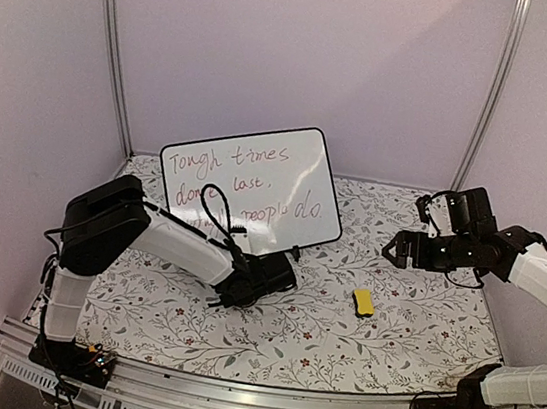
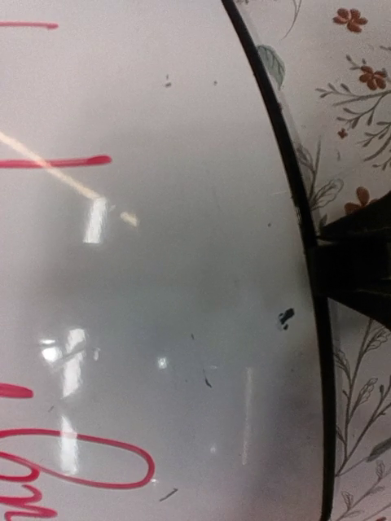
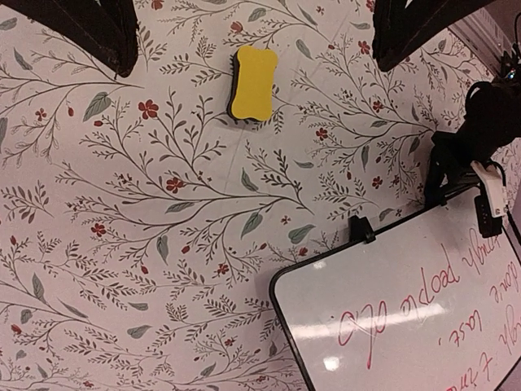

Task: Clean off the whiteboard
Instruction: Move the whiteboard to the center of the board.

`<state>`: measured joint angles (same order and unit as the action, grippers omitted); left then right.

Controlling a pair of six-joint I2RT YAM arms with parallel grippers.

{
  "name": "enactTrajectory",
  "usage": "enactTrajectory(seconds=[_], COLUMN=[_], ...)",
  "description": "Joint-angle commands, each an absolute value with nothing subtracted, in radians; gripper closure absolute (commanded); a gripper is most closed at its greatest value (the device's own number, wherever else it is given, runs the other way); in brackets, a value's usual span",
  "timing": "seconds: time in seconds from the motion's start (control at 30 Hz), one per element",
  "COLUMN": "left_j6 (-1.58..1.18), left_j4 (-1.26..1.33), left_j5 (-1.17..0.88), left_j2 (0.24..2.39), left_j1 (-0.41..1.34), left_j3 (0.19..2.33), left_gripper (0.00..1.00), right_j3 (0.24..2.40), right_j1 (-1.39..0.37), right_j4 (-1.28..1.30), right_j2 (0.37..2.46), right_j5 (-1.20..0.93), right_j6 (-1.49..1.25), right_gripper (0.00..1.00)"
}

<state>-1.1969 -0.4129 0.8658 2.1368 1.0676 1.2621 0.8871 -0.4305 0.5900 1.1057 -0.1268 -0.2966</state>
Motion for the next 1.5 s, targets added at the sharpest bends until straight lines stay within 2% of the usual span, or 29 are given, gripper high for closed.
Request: enactTrajectory(seconds=[0.0, 0.23, 0.43, 0.7, 0.87, 1.13, 1.47], left_j6=[-1.149, -1.158, -1.157, -1.155, -1.143, -1.147, -1.151], left_j4=[-0.444, -0.445, -0.447, -0.447, -0.447, -0.48, -0.538], left_j5=[0.756, 0.758, 0.751, 0.74, 0.736, 0.736, 0.775], left_j2=[2.193, 2.185, 2.164, 2.114, 2.073, 1.94, 1.799], left_j1=[1.133, 1.147, 1.152, 1.173, 1.194, 1.232, 1.303], left_j3=[1.282, 1.271, 1.26, 1.24, 1.235, 1.196, 1.167], left_gripper=[1.0, 1.0, 0.9, 0.6, 0.35, 0.01, 0.0], right_j3=[0.87, 0.87, 0.897, 0.936, 0.953, 0.968, 0.925], right_j1=[-0.475, -0.489, -0.488, -0.488, -0.488, -0.489, -0.486], right_j4=[0.542, 0.531, 0.559, 0.59, 0.607, 0.614, 0.572], right_j2=[1.146, 1.17, 1.158, 1.163, 1.164, 1.145, 1.099], right_j5=[-0.069, -0.058, -0.024, -0.006, 0.051, 0.111, 0.042], right_j6=[-0.327, -0.336, -0.319, -0.303, -0.307, -0.317, -0.328], right_gripper=[0.01, 0.01, 0.01, 0.01, 0.01, 0.01, 0.01])
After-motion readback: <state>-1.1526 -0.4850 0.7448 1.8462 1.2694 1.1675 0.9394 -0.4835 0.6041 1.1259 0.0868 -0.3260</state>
